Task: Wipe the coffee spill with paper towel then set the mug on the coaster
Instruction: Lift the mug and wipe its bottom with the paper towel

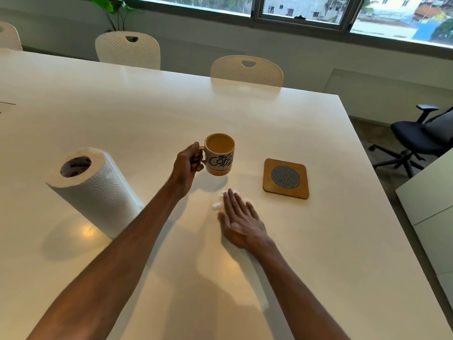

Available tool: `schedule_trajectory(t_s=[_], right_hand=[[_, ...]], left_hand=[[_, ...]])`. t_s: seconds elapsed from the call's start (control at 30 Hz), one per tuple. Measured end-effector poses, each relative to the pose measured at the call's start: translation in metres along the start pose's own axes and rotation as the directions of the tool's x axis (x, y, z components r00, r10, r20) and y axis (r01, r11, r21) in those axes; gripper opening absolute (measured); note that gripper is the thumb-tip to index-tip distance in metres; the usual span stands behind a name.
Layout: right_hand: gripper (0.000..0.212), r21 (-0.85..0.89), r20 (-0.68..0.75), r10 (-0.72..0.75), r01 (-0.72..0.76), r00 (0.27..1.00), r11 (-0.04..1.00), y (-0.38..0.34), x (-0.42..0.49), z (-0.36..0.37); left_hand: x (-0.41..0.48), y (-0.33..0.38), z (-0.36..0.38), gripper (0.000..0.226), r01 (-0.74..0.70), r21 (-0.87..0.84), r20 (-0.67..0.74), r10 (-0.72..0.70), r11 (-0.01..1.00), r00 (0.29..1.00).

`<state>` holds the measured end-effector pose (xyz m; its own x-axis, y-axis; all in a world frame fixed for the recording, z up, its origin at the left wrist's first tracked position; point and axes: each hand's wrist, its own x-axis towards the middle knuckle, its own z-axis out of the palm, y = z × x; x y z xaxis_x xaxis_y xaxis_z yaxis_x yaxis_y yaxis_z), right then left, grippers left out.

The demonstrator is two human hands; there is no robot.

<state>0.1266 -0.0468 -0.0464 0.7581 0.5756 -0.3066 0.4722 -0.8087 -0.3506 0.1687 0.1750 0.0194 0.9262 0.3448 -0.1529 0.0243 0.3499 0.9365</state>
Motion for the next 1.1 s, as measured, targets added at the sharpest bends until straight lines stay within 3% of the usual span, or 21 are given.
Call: schedule_trajectory(t_s=[0.13, 0.33, 0.57, 0.73, 0.93, 1.1], right_hand=[[0.071, 0.064, -0.043, 0.099, -0.096, 0.994, 0.993, 0.004, 0.024, -0.017], [0.074, 0.125, -0.053, 0.13, -0.123, 0.99, 0.985, -0.011, 0.064, -0.035], [0.074, 0.005, -0.022, -0.145, 0.145, 0.989, 0.989, -0.059, 0.048, 0.003], [0.07, -0.026, -0.017, -0.197, 0.196, 0.98, 0.98, -0.051, 0.006, 0.019], [0.07, -0.026, -0.091, -0.016, 0.014, 0.996, 1.0, -0.003, -0.027, 0.013], [0.068, 0.066, -0.187, 0.144, -0.134, 0.972, 0.989, 0.011, 0.002, -0.006]], left_hand=[[0.0, 0.006, -0.002, 0.037, 0.008, 0.012, -0.018, -0.007, 1.0, 1.0], [-0.004, 0.012, -0.003, 0.037, 0.006, 0.025, -0.03, -0.006, 1.0, 1.0], [-0.003, 0.011, -0.007, 0.036, -0.006, 0.009, -0.014, 0.006, 1.0, 1.0], [-0.004, 0.009, -0.01, 0.037, -0.007, 0.001, -0.016, 0.007, 1.0, 1.0], [-0.007, 0.011, -0.013, 0.038, 0.005, 0.009, -0.027, -0.004, 1.0, 1.0], [-0.01, 0.01, -0.016, 0.037, 0.015, 0.027, -0.026, -0.014, 1.0, 1.0]])
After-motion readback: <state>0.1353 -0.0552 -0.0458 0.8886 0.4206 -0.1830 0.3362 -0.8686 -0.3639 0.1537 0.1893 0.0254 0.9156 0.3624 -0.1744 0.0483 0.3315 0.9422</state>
